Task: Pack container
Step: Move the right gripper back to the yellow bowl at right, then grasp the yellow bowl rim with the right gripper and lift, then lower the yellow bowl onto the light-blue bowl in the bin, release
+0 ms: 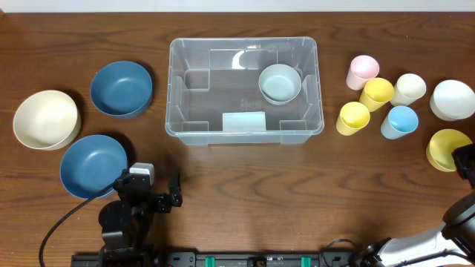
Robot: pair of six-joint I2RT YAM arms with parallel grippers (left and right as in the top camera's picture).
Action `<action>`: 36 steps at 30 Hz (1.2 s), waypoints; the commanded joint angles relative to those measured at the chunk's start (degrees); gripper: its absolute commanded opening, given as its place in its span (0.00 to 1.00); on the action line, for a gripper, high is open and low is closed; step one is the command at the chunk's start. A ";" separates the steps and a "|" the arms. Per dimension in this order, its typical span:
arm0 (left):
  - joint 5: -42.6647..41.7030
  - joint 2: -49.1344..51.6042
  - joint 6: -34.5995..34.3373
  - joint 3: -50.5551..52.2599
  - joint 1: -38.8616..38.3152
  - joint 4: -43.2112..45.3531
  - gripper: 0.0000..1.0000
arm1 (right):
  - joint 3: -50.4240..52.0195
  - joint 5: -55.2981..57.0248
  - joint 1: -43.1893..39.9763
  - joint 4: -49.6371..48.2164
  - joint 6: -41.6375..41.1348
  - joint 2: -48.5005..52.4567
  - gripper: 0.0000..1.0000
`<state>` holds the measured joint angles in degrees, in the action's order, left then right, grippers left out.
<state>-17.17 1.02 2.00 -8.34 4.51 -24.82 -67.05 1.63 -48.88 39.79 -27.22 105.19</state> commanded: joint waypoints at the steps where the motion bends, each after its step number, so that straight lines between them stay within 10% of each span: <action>1: 0.28 -0.04 0.98 1.14 0.35 -0.11 0.98 | 0.68 1.31 -0.63 1.62 -0.90 1.11 0.01; 20: 0.28 -0.04 0.98 1.14 0.35 -0.11 0.98 | -9.11 -12.37 8.63 12.07 1.86 -34.73 0.01; 28: 0.28 -0.04 0.98 1.14 0.35 -0.11 0.98 | -11.87 -17.55 35.69 2.82 0.81 -44.78 0.01; 36: 0.28 -0.04 0.98 1.14 0.35 -0.11 0.98 | -11.87 -0.09 62.71 -4.42 0.46 -32.37 0.01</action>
<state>-17.17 1.02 2.00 -8.34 4.51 -24.84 -79.18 -6.63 8.84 36.25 -26.57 67.96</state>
